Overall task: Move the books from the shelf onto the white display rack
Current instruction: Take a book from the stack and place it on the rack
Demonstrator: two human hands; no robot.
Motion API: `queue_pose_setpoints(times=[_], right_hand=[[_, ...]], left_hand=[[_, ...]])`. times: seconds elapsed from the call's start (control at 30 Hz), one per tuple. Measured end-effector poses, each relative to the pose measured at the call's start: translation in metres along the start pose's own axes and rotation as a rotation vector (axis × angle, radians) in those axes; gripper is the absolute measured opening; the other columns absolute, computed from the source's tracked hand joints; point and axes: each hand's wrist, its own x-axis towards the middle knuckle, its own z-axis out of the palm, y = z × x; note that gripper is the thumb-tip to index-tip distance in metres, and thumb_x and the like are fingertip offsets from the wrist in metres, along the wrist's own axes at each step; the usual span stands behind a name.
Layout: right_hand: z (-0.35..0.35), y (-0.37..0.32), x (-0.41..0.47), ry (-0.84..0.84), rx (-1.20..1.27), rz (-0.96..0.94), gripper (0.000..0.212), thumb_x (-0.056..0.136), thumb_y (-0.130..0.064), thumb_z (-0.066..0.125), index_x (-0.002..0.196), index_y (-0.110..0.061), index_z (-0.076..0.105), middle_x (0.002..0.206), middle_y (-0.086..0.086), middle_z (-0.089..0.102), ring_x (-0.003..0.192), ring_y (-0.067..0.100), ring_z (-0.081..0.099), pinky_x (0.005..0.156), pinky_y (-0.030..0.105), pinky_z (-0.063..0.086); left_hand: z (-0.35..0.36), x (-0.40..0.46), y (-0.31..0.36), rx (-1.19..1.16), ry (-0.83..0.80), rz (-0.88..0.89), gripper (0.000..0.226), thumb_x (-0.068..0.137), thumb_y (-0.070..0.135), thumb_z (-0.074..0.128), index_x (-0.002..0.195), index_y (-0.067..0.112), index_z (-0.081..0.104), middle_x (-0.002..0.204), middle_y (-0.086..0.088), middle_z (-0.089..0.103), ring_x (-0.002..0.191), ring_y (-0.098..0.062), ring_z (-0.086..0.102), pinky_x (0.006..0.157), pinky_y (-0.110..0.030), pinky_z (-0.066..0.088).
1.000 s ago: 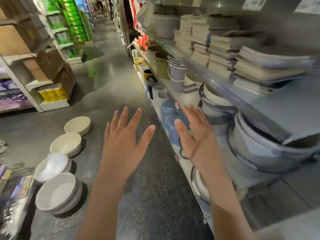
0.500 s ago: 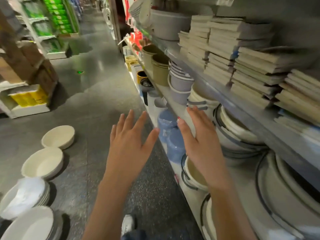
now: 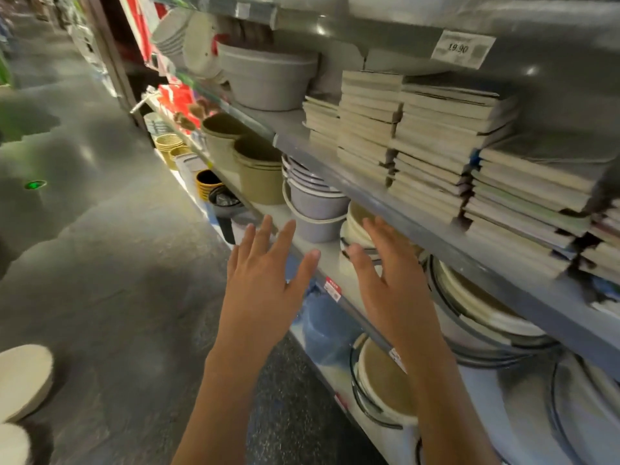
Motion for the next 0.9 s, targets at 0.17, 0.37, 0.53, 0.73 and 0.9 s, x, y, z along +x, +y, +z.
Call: queue_pose_setpoints(times=[0.17, 0.37, 0.53, 0.73, 0.9], right_hand=[[0.021, 0.005, 0.044, 0.046, -0.017, 0.017, 0.071, 0.091, -0.062, 0.034, 0.149, -0.023, 0.042, 0.156, -0.005, 0.038, 0.144, 0.007, 0.031, 0.119, 0.038, 0.030], [0.066, 0.025, 0.116, 0.069, 0.028, 0.019, 0.076, 0.087, -0.065, 0.032, 0.148, -0.021, 0.044, 0.156, -0.001, 0.039, 0.143, 0.006, 0.030, 0.120, 0.034, 0.025], [0.098, 0.033, 0.205, 0.017, 0.026, 0.019, 0.068, 0.092, -0.060, 0.035, 0.150, -0.025, 0.040, 0.160, -0.003, 0.031, 0.148, 0.012, 0.022, 0.119, 0.030, 0.018], [0.131, 0.037, 0.293, 0.012, 0.032, 0.023, 0.067, 0.091, -0.060, 0.033, 0.150, -0.028, 0.038, 0.160, -0.005, 0.030, 0.148, 0.011, 0.023, 0.120, 0.032, 0.021], [0.160, 0.046, 0.337, 0.018, 0.004, 0.064, 0.072, 0.090, -0.065, 0.031, 0.151, -0.027, 0.036, 0.160, -0.004, 0.031, 0.148, 0.012, 0.025, 0.121, 0.035, 0.025]], left_hand=[[0.013, 0.053, -0.022, -0.033, -0.023, 0.031, 0.085, 0.083, 0.077, 0.011, 0.155, 0.035, 0.027, 0.166, -0.001, 0.015, 0.154, -0.021, 0.005, 0.122, -0.045, 0.009], [0.034, 0.137, -0.053, -0.017, 0.007, 0.064, 0.083, 0.085, 0.076, 0.016, 0.154, 0.031, 0.033, 0.164, -0.005, 0.022, 0.153, -0.025, 0.012, 0.124, -0.051, 0.013], [0.034, 0.222, -0.067, 0.012, 0.034, 0.040, 0.086, 0.082, 0.077, 0.013, 0.154, 0.034, 0.030, 0.165, -0.003, 0.018, 0.153, -0.023, 0.009, 0.121, -0.045, 0.009], [0.043, 0.303, -0.085, -0.039, 0.048, 0.044, 0.081, 0.085, 0.075, 0.014, 0.154, 0.035, 0.028, 0.165, 0.005, 0.019, 0.153, -0.018, 0.009, 0.115, -0.033, 0.006], [0.057, 0.363, -0.108, -0.083, -0.010, 0.075, 0.078, 0.090, 0.077, 0.015, 0.155, 0.035, 0.026, 0.165, 0.007, 0.016, 0.153, -0.016, 0.007, 0.120, -0.038, 0.009]])
